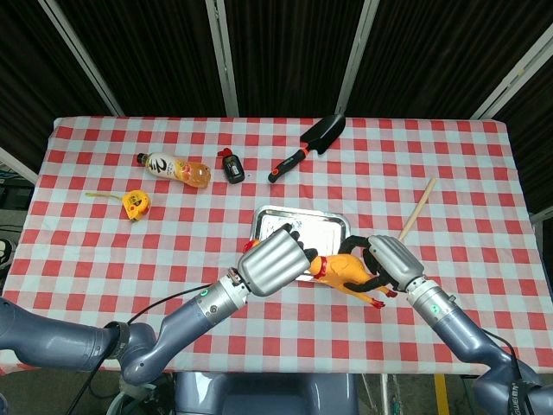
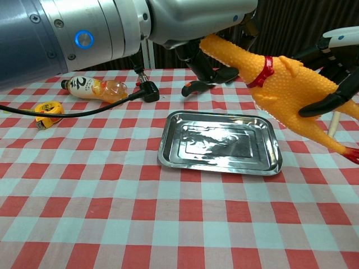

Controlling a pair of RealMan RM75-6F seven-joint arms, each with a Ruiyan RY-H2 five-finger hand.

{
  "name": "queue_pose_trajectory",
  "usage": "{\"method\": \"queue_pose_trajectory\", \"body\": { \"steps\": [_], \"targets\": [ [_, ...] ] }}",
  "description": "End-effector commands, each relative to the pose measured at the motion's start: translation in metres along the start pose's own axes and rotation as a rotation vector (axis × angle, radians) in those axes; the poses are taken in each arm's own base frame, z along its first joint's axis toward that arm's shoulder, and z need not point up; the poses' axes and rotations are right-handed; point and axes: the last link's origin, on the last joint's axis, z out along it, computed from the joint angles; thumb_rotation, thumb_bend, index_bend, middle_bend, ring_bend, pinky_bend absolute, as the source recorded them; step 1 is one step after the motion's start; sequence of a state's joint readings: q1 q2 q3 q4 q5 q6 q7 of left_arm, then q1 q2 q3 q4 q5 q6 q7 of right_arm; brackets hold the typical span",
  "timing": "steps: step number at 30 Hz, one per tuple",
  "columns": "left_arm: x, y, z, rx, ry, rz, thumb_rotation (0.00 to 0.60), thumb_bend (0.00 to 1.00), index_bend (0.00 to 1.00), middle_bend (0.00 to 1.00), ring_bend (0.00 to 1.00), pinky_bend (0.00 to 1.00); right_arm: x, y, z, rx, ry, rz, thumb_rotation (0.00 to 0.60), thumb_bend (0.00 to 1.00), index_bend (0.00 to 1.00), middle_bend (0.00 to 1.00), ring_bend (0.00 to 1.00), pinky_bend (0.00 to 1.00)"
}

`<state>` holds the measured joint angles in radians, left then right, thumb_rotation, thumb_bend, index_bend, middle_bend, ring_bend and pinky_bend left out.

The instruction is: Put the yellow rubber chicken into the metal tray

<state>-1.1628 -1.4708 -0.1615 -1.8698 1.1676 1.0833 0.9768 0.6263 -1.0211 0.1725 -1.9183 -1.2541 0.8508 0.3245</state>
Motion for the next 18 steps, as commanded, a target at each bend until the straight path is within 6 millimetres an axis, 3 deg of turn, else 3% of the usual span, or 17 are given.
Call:
{"method": "queue_pose_trajectory", "body": {
  "steps": [1, 6, 13, 15, 16, 18],
  "targets": [
    [-0.0015, -0.0002, -0.0003, 0.0, -0.006, -0.004, 0.6, 0.69, 0.64, 0.72, 0.63, 0.65, -0.0009, 0.0012, 0.0011, -0.006, 0.02, -0.013, 0.6, 0.74, 0.99, 0.89, 0.9, 0.88],
    [-0.0029, 0.001, -0.0015, -0.006, -0.023, -0.043, 0.6, 0.69, 0.64, 0.72, 0.63, 0.65, -0.0027, 0.0011, 0.0024, -0.011, 0.035, -0.019, 0.6, 0.84, 1.0, 0.99, 0.99, 0.94],
    [-0.0047, 0.0002, -0.0029, -0.007, -0.027, -0.041, 0.6, 0.69, 0.64, 0.72, 0.63, 0.65, -0.0037, -0.0011, 0.0002, -0.009, 0.036, -0.033, 0.6, 0.86, 1.0, 1.0, 1.0, 0.96],
    [-0.0056, 0.0002, -0.0032, -0.008, -0.027, -0.04, 0.6, 0.7, 0.64, 0.72, 0.63, 0.65, -0.0037, -0.0017, -0.0015, -0.007, 0.04, -0.033, 0.6, 0.86, 1.0, 0.99, 0.95, 0.92],
    [-0.0058, 0.0, -0.0034, -0.007, -0.027, -0.041, 0.6, 0.7, 0.64, 0.72, 0.63, 0.65, -0.0039, -0.0019, -0.0027, -0.006, 0.039, -0.034, 0.6, 0.85, 0.97, 0.95, 0.87, 0.86],
    [-0.0063, -0.0005, -0.0037, -0.006, -0.024, -0.04, 0.6, 0.7, 0.64, 0.72, 0.63, 0.65, -0.0047, -0.0016, -0.0062, -0.007, 0.02, -0.046, 0.6, 0.75, 0.83, 0.83, 0.7, 0.72]
  ]
}}
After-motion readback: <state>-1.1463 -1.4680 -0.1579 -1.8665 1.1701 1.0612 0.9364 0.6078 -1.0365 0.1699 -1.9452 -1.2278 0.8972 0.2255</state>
